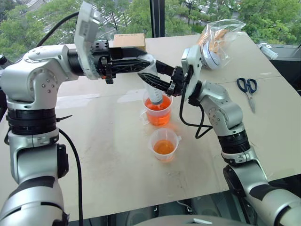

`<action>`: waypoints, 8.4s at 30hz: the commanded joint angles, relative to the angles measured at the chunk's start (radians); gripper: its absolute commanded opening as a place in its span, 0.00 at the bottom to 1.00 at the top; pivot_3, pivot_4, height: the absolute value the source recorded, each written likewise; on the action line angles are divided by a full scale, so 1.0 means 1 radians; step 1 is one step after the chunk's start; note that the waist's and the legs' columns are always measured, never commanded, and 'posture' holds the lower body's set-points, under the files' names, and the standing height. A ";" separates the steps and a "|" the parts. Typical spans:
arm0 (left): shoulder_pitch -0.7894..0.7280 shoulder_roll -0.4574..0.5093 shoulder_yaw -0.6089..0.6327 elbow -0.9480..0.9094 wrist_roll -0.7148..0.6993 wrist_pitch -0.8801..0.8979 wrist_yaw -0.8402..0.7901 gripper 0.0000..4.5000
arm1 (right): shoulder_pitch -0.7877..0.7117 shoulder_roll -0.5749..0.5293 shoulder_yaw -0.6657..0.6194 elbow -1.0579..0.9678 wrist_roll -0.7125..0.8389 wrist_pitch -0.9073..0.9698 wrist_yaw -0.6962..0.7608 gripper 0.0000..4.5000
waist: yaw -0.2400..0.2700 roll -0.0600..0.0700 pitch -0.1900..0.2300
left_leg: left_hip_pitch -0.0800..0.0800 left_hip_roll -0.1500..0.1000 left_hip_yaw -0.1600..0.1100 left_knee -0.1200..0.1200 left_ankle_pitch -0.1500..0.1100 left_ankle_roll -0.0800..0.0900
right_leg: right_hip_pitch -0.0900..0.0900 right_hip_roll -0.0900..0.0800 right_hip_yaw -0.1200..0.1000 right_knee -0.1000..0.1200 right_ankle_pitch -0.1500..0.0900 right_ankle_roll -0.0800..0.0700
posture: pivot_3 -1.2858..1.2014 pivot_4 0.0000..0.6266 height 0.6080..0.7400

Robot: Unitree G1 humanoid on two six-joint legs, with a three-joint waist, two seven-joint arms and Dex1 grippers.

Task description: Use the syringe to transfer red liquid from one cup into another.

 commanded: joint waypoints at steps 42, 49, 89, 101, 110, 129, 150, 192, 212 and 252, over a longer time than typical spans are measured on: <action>-0.120 -0.096 0.020 0.113 0.105 -0.111 0.054 0.31 | 0.027 0.016 0.040 0.039 -0.080 -0.050 -0.004 0.36 | 0.000 0.000 0.000 | 0.000 0.000 0.000 0.000 0.000 0.000 | 0.000 0.000 0.000 0.000 0.000 0.000 | 0.52 0.24 1.00; -0.133 -0.102 0.040 0.134 0.102 -0.116 0.063 0.31 | 0.027 0.017 0.043 0.036 -0.080 -0.050 -0.001 0.36 | 0.000 0.000 0.000 | 0.000 0.000 0.000 0.000 0.000 0.000 | 0.000 0.000 0.000 0.000 0.000 0.000 | 0.52 0.24 1.00; -0.136 -0.107 0.060 0.161 0.099 -0.137 0.119 0.99 | 0.011 0.031 0.049 0.033 -0.076 -0.049 -0.004 0.36 | 0.004 0.000 0.000 | 0.000 0.000 0.000 0.001 0.000 0.000 | 0.000 0.000 0.000 0.000 0.000 0.000 | 0.52 0.24 1.00; -0.147 -0.110 0.097 0.149 0.065 -0.122 0.138 0.99 | -0.019 0.025 0.016 0.032 -0.068 -0.056 -0.021 0.36 | -0.001 0.000 0.000 | 0.000 0.000 -0.001 0.001 0.000 0.000 | 0.001 0.000 -0.001 0.000 0.000 0.000 | 0.52 0.24 1.00; -0.122 -0.096 0.201 0.106 -0.043 -0.012 0.200 0.99 | -0.036 0.028 -0.067 0.023 -0.010 -0.063 -0.054 0.36 | -0.002 0.000 0.000 | 0.000 0.000 -0.001 0.001 0.000 0.000 | 0.001 0.000 -0.001 0.000 0.000 0.000 | 0.52 0.24 1.00; 0.111 0.092 0.225 -0.075 -0.140 0.078 0.115 0.99 | -0.005 -0.133 -0.203 -0.275 0.491 0.256 0.093 0.36 | 0.007 0.000 0.000 | 0.000 0.000 -0.002 0.000 0.000 0.000 | 0.002 -0.002 -0.002 0.000 0.000 0.000 | 0.52 0.24 1.00; -0.057 0.012 0.145 -0.230 -0.422 0.243 0.040 0.99 | 0.230 -0.194 -0.024 -0.408 0.447 0.242 0.169 0.36 | 0.007 -0.001 0.000 | 0.000 0.000 -0.002 0.001 0.000 0.001 | 0.002 -0.001 -0.001 -0.001 0.000 0.000 | 0.52 0.24 1.00; 0.120 0.064 -0.086 -0.354 -0.285 0.173 -0.093 0.32 | 0.147 -0.164 -0.082 -0.393 0.454 0.205 0.133 0.36 | 0.005 -0.001 0.000 | 0.000 0.000 -0.002 0.002 0.000 0.000 | 0.001 -0.001 -0.001 -0.001 0.000 0.000 | 0.52 0.24 1.00; -0.149 -0.004 0.143 -0.114 -0.420 0.234 0.106 0.88 | 0.127 -0.200 -0.147 -0.418 0.541 0.269 0.083 0.36 | 0.010 -0.002 0.001 | 0.000 0.000 -0.002 0.002 0.000 0.001 | 0.001 -0.001 -0.001 -0.001 0.000 0.000 | 0.52 0.24 1.00; 1.687 -0.367 0.473 -0.774 0.236 -0.292 0.566 0.88 | 0.901 -0.715 -0.529 0.035 0.124 -0.172 0.441 1.00 | 0.050 -0.006 -0.006 | 0.005 0.001 0.002 -0.010 -0.004 0.006 | 0.009 -0.012 0.003 -0.021 0.000 -0.001 | 0.52 0.24 1.00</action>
